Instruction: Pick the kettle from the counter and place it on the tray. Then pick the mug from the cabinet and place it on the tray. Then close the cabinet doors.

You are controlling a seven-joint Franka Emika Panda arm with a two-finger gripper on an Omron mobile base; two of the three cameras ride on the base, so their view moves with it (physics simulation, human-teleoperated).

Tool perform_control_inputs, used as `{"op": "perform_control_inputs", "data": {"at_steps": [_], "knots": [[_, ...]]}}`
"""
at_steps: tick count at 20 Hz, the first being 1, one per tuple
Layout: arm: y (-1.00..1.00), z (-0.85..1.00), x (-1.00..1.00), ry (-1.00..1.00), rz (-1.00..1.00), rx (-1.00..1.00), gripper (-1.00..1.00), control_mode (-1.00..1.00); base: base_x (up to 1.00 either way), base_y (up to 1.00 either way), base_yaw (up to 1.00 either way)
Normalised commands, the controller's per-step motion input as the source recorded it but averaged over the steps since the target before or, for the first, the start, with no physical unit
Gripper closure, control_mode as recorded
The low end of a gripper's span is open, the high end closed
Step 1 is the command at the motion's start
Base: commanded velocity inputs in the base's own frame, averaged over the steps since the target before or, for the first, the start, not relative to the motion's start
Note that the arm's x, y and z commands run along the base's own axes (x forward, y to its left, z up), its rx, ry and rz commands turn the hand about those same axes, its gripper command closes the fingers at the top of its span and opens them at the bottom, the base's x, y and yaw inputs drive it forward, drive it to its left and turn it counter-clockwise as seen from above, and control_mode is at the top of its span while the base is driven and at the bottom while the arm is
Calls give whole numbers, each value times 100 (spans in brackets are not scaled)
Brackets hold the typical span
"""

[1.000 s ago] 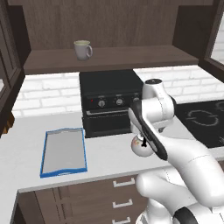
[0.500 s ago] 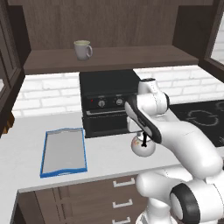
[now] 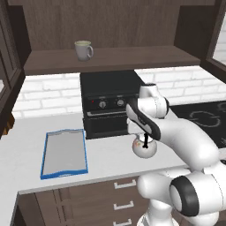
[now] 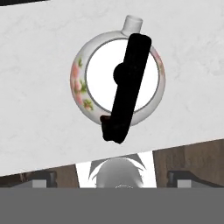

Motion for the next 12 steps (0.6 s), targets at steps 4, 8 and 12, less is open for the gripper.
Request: {"op": "perform_control_inputs", "data": {"at_steps": [4, 8, 12], "knots": [[0, -21, 13, -1, -13, 0, -100, -100, 0, 0, 0], [0, -21, 7, -3, -5, 0, -100, -100, 0, 0, 0], [0, -20, 10, -3, -3, 0, -100, -100, 0, 0, 0]]}}
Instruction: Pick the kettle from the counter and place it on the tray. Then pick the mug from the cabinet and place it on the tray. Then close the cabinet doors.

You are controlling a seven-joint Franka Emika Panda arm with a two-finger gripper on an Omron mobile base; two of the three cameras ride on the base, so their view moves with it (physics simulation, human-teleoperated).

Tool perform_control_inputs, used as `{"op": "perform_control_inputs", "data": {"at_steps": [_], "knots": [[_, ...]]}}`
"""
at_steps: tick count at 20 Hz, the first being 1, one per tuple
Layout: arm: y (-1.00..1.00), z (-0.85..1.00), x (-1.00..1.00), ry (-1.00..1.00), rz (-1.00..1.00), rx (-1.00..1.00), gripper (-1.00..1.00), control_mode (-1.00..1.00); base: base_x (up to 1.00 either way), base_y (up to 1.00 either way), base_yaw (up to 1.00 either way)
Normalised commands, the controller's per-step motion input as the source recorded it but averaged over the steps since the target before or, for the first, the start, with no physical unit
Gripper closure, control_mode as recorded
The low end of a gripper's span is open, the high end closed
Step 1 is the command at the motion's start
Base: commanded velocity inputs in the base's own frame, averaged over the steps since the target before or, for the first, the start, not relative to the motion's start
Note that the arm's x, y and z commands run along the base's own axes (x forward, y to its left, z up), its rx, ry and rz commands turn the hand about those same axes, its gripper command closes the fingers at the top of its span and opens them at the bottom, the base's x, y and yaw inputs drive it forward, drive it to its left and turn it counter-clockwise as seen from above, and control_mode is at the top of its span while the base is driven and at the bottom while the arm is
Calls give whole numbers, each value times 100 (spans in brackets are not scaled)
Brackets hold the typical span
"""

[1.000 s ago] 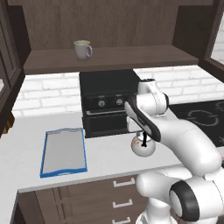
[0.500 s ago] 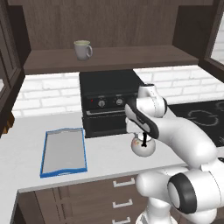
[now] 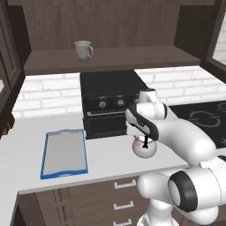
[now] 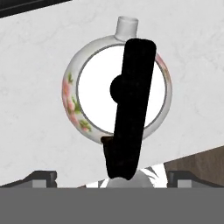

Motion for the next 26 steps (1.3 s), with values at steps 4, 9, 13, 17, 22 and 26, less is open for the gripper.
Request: {"op": "perform_control_inputs", "data": {"at_steps": [4, 9, 13, 17, 22, 26], "knots": [[0, -11, 21, -5, 0, 0, -100, -100, 0, 0, 0], [0, -6, 21, -4, 0, -1, -100, -100, 0, 0, 0], [0, -7, 15, -2, 0, 0, -100, -100, 0, 0, 0], [-1, -15, -11, 0, 0, -3, -100, -100, 0, 0, 0], [0, -16, -3, -1, 0, -6, 100, -100, 0, 0, 0], [0, -6, -1, -11, 0, -6, 100, -100, 0, 0, 0]]}}
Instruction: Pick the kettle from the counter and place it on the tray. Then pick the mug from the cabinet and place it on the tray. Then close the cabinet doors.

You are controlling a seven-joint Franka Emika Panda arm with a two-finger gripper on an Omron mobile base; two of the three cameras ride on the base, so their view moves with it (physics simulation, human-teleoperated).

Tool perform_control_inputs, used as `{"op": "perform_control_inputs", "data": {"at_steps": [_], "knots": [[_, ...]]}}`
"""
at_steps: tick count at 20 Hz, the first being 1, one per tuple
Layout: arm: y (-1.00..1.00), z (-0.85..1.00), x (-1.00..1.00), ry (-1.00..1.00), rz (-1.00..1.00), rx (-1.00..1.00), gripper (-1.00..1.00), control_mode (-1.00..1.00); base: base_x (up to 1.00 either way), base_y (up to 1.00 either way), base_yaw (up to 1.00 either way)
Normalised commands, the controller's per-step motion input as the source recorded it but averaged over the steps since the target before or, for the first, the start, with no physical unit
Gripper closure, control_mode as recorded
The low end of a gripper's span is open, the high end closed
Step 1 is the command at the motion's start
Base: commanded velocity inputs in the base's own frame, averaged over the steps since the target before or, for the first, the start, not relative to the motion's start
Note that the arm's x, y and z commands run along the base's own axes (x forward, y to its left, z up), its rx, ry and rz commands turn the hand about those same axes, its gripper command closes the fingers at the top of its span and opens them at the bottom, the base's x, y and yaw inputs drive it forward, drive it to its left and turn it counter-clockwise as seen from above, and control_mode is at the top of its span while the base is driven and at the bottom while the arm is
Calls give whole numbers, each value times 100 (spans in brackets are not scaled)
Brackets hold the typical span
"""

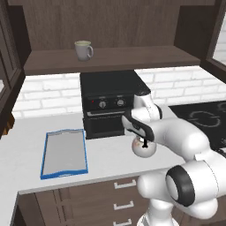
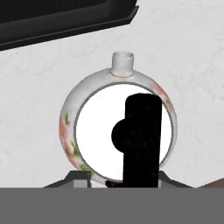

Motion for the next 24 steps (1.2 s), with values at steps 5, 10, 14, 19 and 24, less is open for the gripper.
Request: {"op": "perform_control_inputs", "data": {"at_steps": [5, 10, 14, 19, 24], "knots": [[-1, -2, -19, -13, 0, -1, 100, -100, 0, 0, 0], [0, 10, -52, -9, 0, -1, 100, -100, 0, 0, 0], [10, 20, -57, 0, 0, 5, 100, -100, 0, 0, 0], [28, 26, -56, -4, 0, 6, 100, -100, 0, 0, 0], [46, 21, -41, -9, 6, 5, 100, -100, 0, 0, 0]]}}
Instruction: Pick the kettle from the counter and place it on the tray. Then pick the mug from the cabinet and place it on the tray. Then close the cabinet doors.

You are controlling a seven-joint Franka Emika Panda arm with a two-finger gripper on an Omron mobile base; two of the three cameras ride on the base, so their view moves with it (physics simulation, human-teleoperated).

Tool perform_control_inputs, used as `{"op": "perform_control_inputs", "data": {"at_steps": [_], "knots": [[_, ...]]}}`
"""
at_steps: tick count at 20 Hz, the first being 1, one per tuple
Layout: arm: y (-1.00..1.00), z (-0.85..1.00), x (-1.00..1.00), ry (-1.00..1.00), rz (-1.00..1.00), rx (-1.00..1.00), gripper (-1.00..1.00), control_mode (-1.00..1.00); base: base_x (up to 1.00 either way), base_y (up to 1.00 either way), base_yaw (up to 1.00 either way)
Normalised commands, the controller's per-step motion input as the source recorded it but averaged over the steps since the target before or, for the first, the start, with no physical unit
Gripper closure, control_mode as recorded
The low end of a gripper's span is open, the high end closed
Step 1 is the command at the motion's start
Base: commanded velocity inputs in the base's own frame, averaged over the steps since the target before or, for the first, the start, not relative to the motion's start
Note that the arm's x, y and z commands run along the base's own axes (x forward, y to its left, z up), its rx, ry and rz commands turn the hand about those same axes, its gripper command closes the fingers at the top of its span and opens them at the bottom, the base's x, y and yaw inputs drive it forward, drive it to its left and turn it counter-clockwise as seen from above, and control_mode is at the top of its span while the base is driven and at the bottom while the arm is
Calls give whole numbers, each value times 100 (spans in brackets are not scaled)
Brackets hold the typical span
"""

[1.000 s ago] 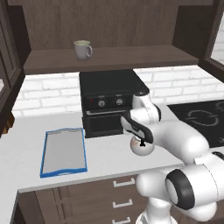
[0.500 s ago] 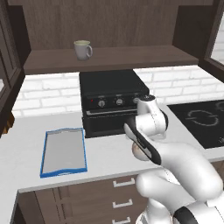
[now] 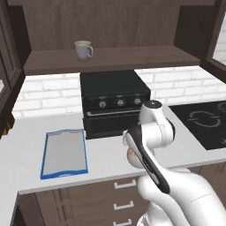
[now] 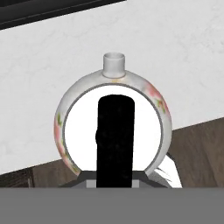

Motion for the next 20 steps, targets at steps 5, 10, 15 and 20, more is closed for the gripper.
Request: {"op": "perform_control_inputs", "data": {"at_steps": [5, 10, 15, 20], "knots": [[63, 26, -12, -9, 7, 0, 100, -100, 0, 0, 0], [67, 24, 4, -3, 8, 0, 100, -100, 0, 0, 0], [67, 27, 26, 0, 7, 0, 100, -100, 0, 0, 0], [61, 28, 41, 5, 5, 0, 100, -100, 0, 0, 0]]}}
